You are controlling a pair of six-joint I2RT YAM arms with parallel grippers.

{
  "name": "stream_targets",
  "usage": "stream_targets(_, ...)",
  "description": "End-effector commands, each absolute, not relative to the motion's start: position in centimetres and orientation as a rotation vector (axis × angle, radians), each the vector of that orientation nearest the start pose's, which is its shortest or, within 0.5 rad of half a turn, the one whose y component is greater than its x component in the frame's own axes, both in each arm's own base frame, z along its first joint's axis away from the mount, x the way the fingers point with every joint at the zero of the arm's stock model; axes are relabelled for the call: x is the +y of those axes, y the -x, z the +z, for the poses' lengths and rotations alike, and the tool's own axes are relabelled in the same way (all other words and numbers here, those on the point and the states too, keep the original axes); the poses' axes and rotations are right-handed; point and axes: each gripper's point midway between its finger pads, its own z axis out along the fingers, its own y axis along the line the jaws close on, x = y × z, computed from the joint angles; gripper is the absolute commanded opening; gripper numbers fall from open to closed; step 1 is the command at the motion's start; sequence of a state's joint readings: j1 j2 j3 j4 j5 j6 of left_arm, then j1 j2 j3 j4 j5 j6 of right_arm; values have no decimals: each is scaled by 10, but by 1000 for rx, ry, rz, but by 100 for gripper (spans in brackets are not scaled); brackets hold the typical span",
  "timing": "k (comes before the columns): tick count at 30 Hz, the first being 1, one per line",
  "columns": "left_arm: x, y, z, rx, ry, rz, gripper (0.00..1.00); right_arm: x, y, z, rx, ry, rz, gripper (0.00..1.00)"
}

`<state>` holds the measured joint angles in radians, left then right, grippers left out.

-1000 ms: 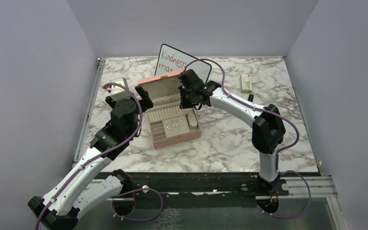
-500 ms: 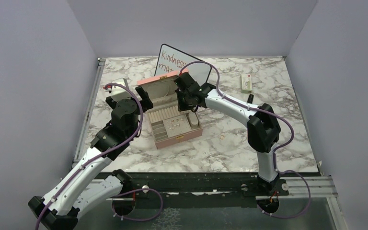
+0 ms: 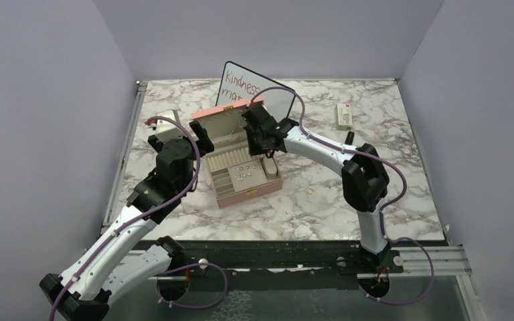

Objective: Organize the mixed jewelry

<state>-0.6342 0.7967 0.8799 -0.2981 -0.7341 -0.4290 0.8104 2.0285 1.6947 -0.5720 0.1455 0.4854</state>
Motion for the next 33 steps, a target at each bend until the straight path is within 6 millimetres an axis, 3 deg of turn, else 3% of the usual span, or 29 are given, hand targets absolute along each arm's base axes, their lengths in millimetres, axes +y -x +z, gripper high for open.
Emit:
stream_targets(1, -74, -285, 296, 1694, 362, -100, 85, 370, -362, 93, 2470, 350, 352, 1)
stream_targets(16, -75, -286, 293, 1701, 362, -103, 85, 369, -372, 76, 2455, 336, 275, 4)
stream_targets(24, -75, -286, 293, 1702, 365, -107, 85, 371, -368, 102, 2405, 269, 365, 25)
stream_targets(33, -76, -286, 293, 1703, 365, -111, 85, 372, -367, 121, 2353, 238, 425, 27)
